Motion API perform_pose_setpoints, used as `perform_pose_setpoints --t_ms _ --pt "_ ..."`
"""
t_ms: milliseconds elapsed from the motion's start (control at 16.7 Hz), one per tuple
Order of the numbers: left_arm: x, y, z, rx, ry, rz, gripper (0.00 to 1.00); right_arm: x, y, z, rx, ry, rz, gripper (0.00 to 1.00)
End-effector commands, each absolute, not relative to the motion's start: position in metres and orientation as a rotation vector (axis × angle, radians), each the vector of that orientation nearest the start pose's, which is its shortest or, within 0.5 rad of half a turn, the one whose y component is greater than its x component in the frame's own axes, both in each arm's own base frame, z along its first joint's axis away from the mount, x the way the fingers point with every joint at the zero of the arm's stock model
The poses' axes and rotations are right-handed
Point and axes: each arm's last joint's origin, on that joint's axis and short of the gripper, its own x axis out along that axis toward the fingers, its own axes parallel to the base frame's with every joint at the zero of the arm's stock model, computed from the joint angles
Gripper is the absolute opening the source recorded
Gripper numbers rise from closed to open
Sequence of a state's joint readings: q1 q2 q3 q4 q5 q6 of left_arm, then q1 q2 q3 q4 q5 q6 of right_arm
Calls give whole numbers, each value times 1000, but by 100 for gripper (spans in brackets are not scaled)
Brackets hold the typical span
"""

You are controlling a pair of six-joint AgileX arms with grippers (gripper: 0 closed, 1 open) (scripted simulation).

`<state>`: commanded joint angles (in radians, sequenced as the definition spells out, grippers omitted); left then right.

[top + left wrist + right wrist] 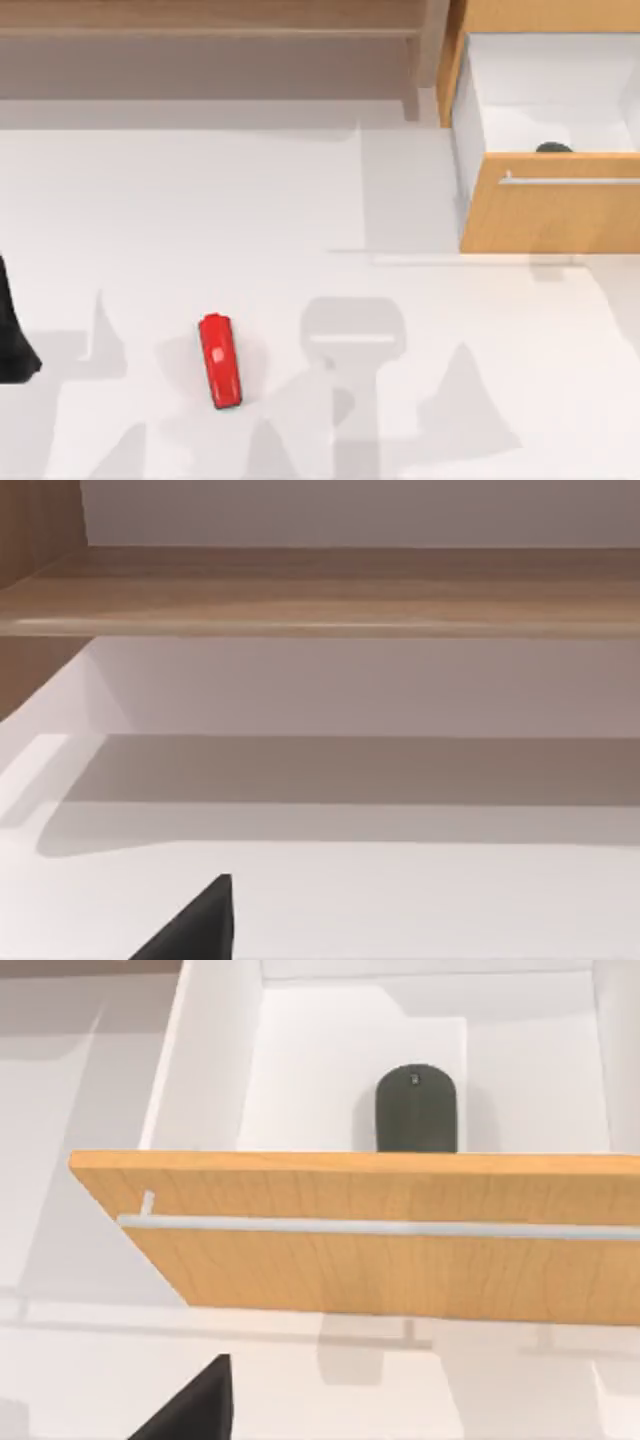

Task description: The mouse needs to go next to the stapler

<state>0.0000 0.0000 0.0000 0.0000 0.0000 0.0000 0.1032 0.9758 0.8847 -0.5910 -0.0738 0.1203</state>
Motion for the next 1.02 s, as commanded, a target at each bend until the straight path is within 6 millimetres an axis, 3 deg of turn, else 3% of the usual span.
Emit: perform_pose_setpoints --t_ms 180,300,420,600,780,1020 --pt "106 -1 160 0 0 0 100 267 36 307 102 888 114 100" --pt "106 -1 160 0 0 0 100 315 45 301 92 1008 94 100" --pt "106 -1 160 0 0 0 100 361 52 285 75 1120 74 100" --pt "106 -1 160 0 0 0 100 420 61 244 40 1269 49 100" --pt "106 -1 160 0 0 0 100 458 67 201 4 1385 39 100" --pt "106 -1 160 0 0 0 100 480 70 168 -25 1463 37 100"
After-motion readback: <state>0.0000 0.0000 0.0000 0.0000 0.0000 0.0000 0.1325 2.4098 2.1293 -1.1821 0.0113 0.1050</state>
